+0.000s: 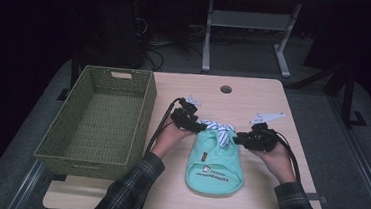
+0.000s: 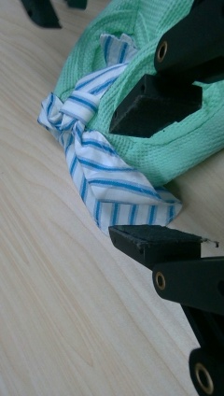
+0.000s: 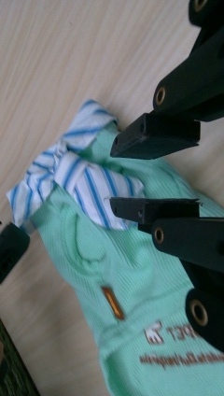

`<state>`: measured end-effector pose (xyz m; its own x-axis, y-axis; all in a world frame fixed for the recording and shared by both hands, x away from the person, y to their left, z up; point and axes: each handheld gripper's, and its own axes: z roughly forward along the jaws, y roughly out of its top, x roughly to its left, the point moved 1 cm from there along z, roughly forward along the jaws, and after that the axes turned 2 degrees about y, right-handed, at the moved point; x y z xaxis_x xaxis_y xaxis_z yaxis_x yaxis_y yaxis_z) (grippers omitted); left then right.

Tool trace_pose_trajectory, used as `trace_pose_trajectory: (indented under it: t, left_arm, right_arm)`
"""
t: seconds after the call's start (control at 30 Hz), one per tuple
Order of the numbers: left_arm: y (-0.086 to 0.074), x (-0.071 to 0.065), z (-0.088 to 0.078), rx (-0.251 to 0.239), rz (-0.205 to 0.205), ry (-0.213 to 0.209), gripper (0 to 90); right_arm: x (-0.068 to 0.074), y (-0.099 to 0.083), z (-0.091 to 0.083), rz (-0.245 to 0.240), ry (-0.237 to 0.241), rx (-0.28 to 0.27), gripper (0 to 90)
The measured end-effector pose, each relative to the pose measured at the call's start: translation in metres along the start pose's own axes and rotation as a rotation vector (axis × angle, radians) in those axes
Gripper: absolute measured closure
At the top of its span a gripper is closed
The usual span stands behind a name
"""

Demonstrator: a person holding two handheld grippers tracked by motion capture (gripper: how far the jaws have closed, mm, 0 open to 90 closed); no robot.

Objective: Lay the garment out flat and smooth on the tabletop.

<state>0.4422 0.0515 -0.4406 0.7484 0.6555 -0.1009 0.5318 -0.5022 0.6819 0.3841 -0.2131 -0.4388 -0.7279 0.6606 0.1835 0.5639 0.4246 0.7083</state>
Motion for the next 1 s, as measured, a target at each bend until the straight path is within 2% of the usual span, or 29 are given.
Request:
trace_pose_trajectory:
  t: [0.07, 0.13, 0.23, 0.3, 0.4, 0.5, 0.57, 0.6, 0.7, 0.8, 0.87, 1.0]
  left_arm:
    - [0.001, 0.002, 0.002, 0.004, 0.001, -0.002, 43.8]
    - [0.003, 0.003, 0.004, -0.003, -0.003, -0.008, 44.7]
    - [0.005, 0.004, 0.007, -0.002, 0.006, -0.008, 45.7]
    - [0.005, 0.005, 0.009, -0.008, 0.0, -0.002, 47.6]
    - [0.004, 0.006, 0.013, 0.0, -0.003, -0.01, 49.6]
    - [0.005, 0.006, 0.015, -0.007, -0.01, -0.02, 50.4]
    - [0.007, 0.005, 0.017, 0.001, -0.002, -0.019, 51.3]
    - [0.007, 0.005, 0.018, 0.006, 0.001, -0.02, 51.6]
    - [0.007, 0.004, 0.025, 0.022, 0.002, -0.027, 55.0]
    - [0.006, 0.004, 0.03, 0.049, 0.019, -0.033, 59.5]
    - [0.004, 0.004, 0.033, 0.059, 0.024, -0.037, 64.3]
    - [0.003, 0.003, 0.036, 0.083, 0.037, -0.04, 77.2]
  right_arm:
    - [-0.007, 0.003, 0.003, 0.001, -0.006, -0.037, 68.9]
    - [-0.013, 0.008, 0.008, 0.024, -0.002, -0.017, 68.3]
    - [-0.02, 0.013, 0.012, 0.027, -0.017, -0.049, 68.3]
    - [-0.025, 0.018, 0.017, 0.046, -0.002, -0.025, 67.6]
    - [-0.03, 0.021, 0.022, 0.043, -0.028, -0.042, 67.7]
    - [-0.036, 0.023, 0.029, 0.074, -0.002, -0.007, 66.6]
    - [-0.039, 0.023, 0.032, 0.065, -0.01, -0.007, 66.5]
    - [-0.04, 0.023, 0.033, 0.077, -0.01, -0.006, 65.8]
    - [-0.044, 0.019, 0.041, 0.09, -0.001, 0.018, 65.3]
    - [-0.046, 0.016, 0.048, 0.105, 0.012, 0.036, 65.8]
    - [-0.046, 0.013, 0.053, 0.095, 0.013, 0.055, 66.4]
    - [-0.047, 0.011, 0.053, 0.083, 0.009, 0.057, 77.0]
